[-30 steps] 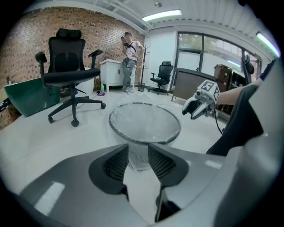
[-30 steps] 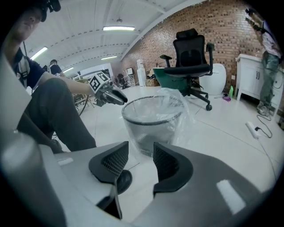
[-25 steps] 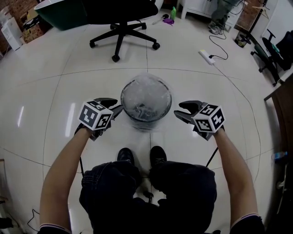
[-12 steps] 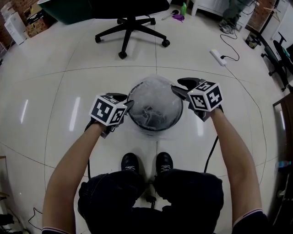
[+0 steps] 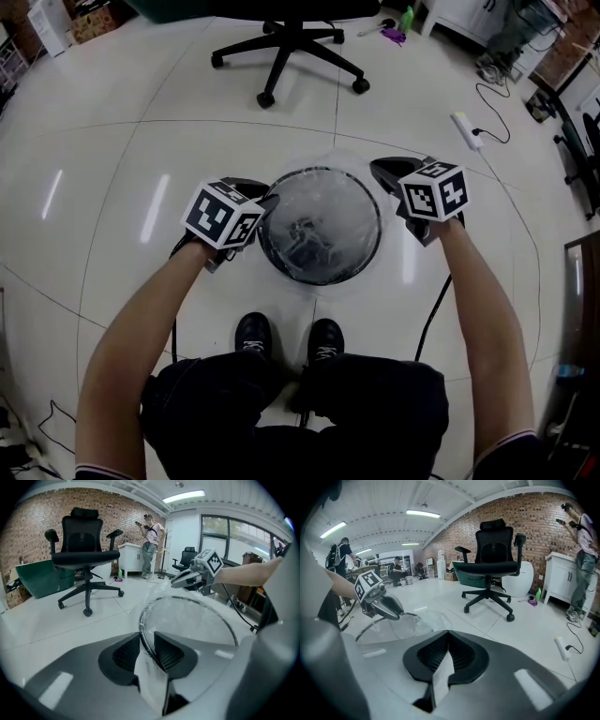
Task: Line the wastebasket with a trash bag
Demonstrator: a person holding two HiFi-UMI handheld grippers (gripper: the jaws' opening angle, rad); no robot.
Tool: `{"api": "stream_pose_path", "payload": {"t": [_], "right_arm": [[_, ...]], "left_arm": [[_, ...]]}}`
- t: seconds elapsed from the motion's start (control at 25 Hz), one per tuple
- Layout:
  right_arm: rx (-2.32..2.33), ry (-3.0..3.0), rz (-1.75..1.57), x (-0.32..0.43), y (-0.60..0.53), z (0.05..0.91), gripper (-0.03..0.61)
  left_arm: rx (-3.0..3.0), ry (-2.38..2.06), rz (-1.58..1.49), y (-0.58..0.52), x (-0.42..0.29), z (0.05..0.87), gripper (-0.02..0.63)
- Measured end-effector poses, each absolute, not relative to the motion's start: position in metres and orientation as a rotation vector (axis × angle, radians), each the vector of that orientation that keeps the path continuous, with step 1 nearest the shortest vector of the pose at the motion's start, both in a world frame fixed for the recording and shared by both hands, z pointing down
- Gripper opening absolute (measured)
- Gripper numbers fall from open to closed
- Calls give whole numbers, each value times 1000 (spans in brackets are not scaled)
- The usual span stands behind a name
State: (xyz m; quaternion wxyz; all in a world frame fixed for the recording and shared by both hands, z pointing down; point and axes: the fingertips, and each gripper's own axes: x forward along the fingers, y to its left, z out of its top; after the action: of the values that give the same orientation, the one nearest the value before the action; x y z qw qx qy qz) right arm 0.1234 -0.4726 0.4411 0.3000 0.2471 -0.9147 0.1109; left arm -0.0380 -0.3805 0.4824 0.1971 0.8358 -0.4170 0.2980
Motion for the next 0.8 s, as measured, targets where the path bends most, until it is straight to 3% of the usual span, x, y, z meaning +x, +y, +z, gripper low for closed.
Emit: {"api": "stream_pose_path", "payload": {"t": [0.48, 0.8], "right_arm": [[713, -2326, 469, 165, -476, 532, 3], [637, -2303, 569, 155, -453, 585, 3]], "left_arm": [[2381, -1167, 818, -387, -28, 481, 104], [2390, -1153, 754, -386, -29, 478, 103]]}}
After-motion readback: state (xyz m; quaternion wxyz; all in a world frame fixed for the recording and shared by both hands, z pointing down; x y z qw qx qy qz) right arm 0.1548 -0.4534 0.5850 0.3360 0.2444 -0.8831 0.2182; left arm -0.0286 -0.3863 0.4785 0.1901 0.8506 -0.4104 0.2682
